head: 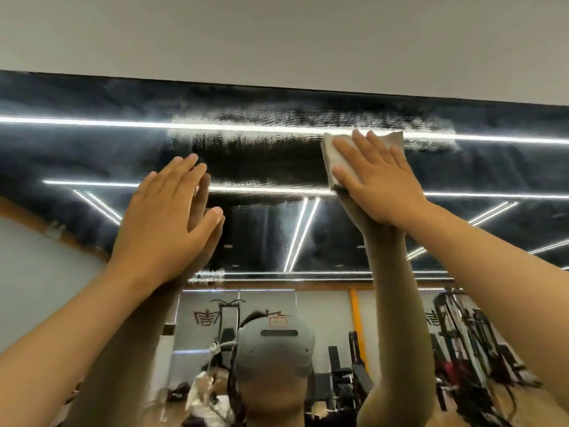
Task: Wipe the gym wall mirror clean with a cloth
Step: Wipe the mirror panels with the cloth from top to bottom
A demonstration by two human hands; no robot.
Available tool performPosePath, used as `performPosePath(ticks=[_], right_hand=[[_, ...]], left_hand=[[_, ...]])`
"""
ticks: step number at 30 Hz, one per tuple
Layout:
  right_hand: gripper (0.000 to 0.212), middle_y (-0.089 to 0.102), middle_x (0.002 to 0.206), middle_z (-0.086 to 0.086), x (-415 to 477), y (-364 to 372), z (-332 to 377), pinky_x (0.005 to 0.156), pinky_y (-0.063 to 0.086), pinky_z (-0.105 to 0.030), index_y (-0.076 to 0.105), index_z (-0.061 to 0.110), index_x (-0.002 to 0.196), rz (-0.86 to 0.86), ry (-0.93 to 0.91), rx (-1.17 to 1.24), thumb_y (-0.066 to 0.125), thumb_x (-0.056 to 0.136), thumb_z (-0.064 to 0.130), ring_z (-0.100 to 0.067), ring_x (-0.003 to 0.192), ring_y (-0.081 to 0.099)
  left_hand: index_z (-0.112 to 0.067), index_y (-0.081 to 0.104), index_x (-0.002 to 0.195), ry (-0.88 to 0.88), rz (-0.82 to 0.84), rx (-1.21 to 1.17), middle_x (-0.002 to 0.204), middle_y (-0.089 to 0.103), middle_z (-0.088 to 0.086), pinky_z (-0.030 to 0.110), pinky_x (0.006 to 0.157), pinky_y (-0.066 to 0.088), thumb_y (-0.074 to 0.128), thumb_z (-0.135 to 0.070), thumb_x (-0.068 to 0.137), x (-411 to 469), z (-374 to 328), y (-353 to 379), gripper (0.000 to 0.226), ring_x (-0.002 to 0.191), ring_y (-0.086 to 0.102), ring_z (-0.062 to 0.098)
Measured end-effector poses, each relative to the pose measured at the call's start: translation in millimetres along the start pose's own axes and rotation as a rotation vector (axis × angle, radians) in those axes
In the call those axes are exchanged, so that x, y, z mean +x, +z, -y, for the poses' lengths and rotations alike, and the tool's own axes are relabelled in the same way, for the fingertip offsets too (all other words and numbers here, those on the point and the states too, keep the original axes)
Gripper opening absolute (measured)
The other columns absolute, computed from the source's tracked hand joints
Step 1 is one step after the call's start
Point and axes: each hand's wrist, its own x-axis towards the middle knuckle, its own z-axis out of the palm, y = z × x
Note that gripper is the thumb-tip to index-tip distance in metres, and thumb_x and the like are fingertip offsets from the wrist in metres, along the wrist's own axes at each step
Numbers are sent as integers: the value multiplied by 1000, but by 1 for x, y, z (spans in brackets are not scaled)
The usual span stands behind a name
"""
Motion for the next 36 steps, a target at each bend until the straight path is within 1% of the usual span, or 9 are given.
performPosePath(ticks=[6, 12, 14, 16, 23, 26, 31, 34, 36], right_hand=[[57, -1, 167, 4, 12, -11, -63, 122, -4, -44, 5, 40, 157, -14, 136, 2, 17, 104, 54, -16, 153, -7], [61, 1, 167, -1, 0, -4, -67, 121, 1, -49, 6, 34, 158, -46, 155, -22, 12, 102, 57, -21, 153, -3], [74, 3, 167, -2, -21, -2, -65, 122, 3, -49, 7, 34, 158, -45, 153, -17, 1, 91, 64, -22, 153, -2], [79, 5, 167, -3, -49, 2, -62, 122, 3, -48, 9, 33, 158, -37, 139, -16, -4, 87, 65, -22, 153, -1], [61, 9, 166, -3, -181, 18, -30, 123, 3, -45, 4, 38, 158, -6, 25, 7, 7, 101, 61, -20, 154, 1], [60, 10, 166, -2, -210, 21, -22, 121, 6, -44, 5, 37, 158, 22, -14, -7, 11, 103, 59, -20, 154, 2], [59, 5, 167, 0, -165, 20, -24, 122, -1, -42, -6, 46, 154, -6, 3, -3, 4, 99, 65, -17, 153, -3], [64, 0, 167, 1, -95, 13, -24, 122, -3, -44, -1, 41, 156, -39, 81, -12, 4, 95, 63, -18, 153, -6], [62, -3, 167, 2, -46, 7, -20, 122, -4, -45, 2, 38, 157, -28, 138, -19, 9, 100, 58, -18, 153, -8]], left_hand=[[-19, 27, 155, 21, 20, 2, 162, 27, 0, 42, 123, 15, 26, -62, 90, -1, 3, 0, 78, 151, 18, 16], [-20, 32, 153, 4, 29, -12, 160, 30, 0, 40, 121, 16, 29, -62, 89, -1, 1, -3, 77, 149, 22, 18], [-20, 32, 153, -5, 36, -12, 160, 30, 0, 40, 121, 15, 32, -60, 89, -1, 0, -4, 75, 150, 22, 19], [-18, 33, 153, -11, 47, -5, 161, 30, 0, 42, 122, 16, 32, -58, 89, -1, -1, -5, 75, 150, 21, 19], [-15, 33, 151, -24, 55, -8, 159, 31, 5, 47, 122, 19, 38, -56, 98, -2, -2, -6, 67, 149, 23, 24], [-15, 34, 150, -15, 59, 0, 158, 33, 5, 47, 122, 20, 38, -55, 93, 0, -3, -6, 70, 148, 25, 25], [-14, 37, 149, -20, 36, -19, 157, 36, 7, 48, 120, 22, 42, -53, 93, 0, -4, -5, 69, 146, 28, 27], [-14, 36, 150, -10, 21, -17, 157, 35, 5, 46, 121, 21, 44, -52, 96, 0, -2, -4, 66, 147, 27, 25], [-15, 36, 150, -10, 11, -29, 158, 34, 4, 46, 121, 20, 50, -48, 98, 0, -1, -4, 64, 148, 26, 24]])
